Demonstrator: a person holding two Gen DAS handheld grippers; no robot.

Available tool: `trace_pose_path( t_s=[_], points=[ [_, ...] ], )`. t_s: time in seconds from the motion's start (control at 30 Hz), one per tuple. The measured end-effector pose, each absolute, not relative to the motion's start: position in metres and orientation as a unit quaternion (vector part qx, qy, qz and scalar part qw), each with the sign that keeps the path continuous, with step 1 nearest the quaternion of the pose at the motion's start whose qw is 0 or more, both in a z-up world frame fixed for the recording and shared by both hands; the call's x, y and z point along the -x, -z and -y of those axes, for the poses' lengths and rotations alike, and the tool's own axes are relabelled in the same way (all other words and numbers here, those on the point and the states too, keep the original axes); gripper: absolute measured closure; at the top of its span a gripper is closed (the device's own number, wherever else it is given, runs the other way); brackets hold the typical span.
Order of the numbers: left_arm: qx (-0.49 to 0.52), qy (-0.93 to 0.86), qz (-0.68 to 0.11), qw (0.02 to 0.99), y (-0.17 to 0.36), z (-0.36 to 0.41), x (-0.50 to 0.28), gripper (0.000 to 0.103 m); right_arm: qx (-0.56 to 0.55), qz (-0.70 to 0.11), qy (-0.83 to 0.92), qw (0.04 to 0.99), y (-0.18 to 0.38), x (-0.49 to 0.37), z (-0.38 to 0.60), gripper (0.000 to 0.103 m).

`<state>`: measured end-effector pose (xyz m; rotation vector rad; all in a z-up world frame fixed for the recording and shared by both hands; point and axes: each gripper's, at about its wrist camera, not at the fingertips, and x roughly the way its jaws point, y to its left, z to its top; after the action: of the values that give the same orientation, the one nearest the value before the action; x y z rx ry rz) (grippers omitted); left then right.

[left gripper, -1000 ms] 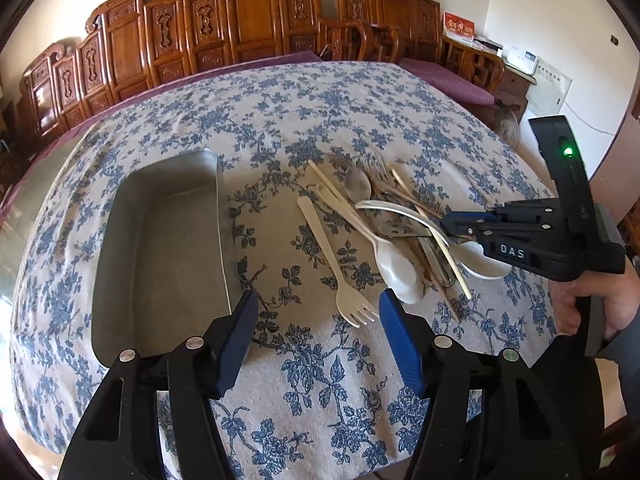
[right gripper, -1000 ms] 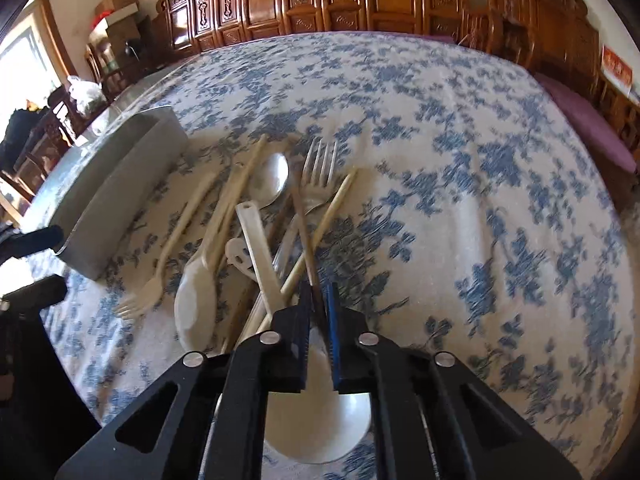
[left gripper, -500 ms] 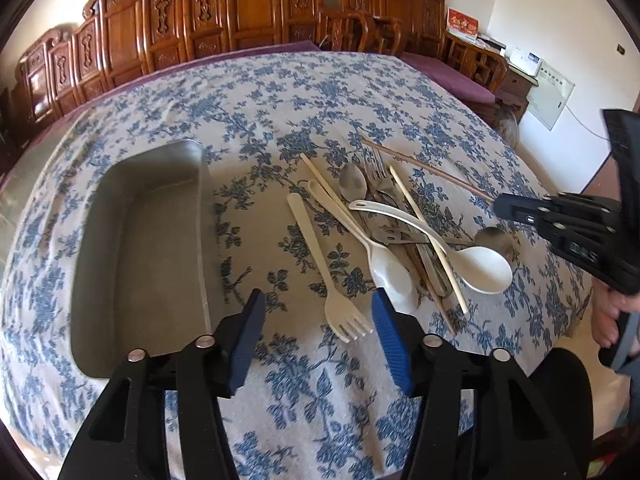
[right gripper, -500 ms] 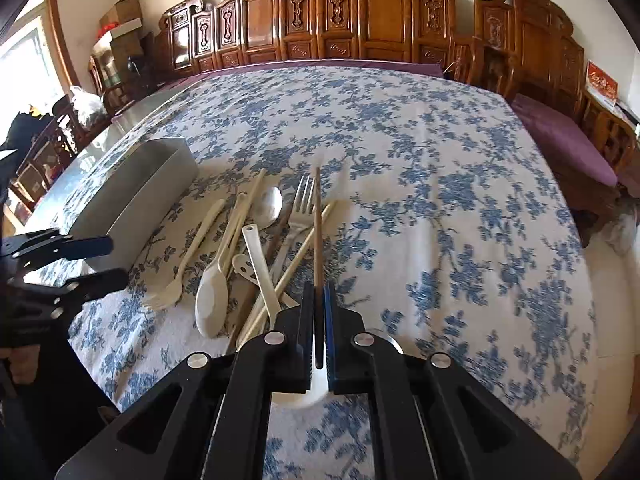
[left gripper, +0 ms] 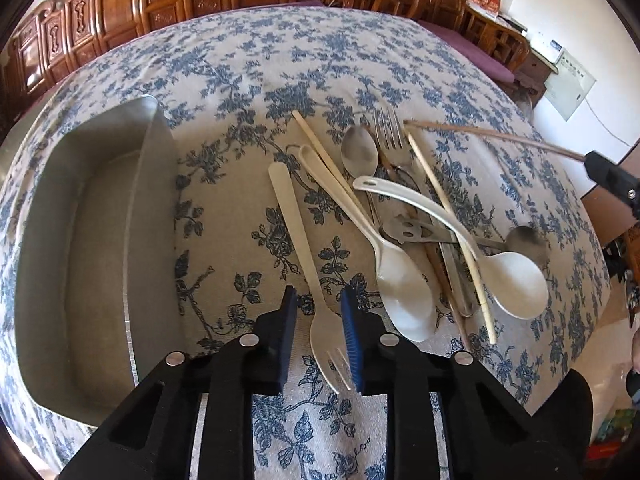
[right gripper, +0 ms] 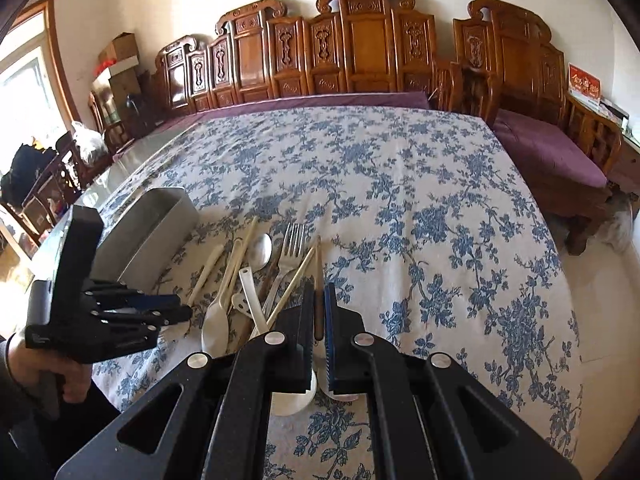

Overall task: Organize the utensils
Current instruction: 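Grasp the white plastic fork with the left gripper while the right gripper grasps a wooden chopstick, then carry the fork into the grey tray and open the left gripper while the right gripper holds the chopstick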

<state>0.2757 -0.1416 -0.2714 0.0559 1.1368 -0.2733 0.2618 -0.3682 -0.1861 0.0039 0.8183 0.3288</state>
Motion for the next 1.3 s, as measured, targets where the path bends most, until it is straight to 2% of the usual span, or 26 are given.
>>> trace_pose_path(
  t_s=[0.13, 0.23, 0.33, 0.63, 0.93, 1.13, 1.3],
  points=[
    [-0.031, 0.123, -0.536, 0.835, 0.274, 0.146, -0.279, 0.085, -0.005, -0.387, -0.163, 0.907, 0.183, -0.261, 0.368, 0.097],
    [-0.03, 0.117, -0.538, 0.834, 0.274, 0.148, -0.285, 0.094, -0.004, -0.384, -0.166, 0.908, 0.181, -0.26, 0.366, 0.097],
    [-0.034, 0.119, -0.536, 0.835, 0.274, 0.147, -0.286, 0.098, 0.0, -0.381, -0.169, 0.909, 0.18, -0.258, 0.363, 0.097],
    [-0.025, 0.128, -0.528, 0.839, 0.26, 0.132, -0.275, 0.098, 0.004, -0.349, -0.167, 0.922, 0.163, -0.25, 0.358, 0.097],
    [-0.012, 0.132, -0.49, 0.862, 0.212, 0.106, -0.263, 0.098, 0.01, -0.335, -0.193, 0.922, 0.147, -0.241, 0.337, 0.097],
    [-0.011, 0.113, -0.464, 0.878, 0.185, 0.073, -0.259, 0.098, 0.024, -0.325, -0.219, 0.92, 0.139, -0.231, 0.308, 0.097],
    [0.007, 0.085, -0.469, 0.879, 0.186, 0.036, -0.268, 0.098, 0.034, -0.316, -0.236, 0.918, 0.132, -0.226, 0.286, 0.097]
  ],
)
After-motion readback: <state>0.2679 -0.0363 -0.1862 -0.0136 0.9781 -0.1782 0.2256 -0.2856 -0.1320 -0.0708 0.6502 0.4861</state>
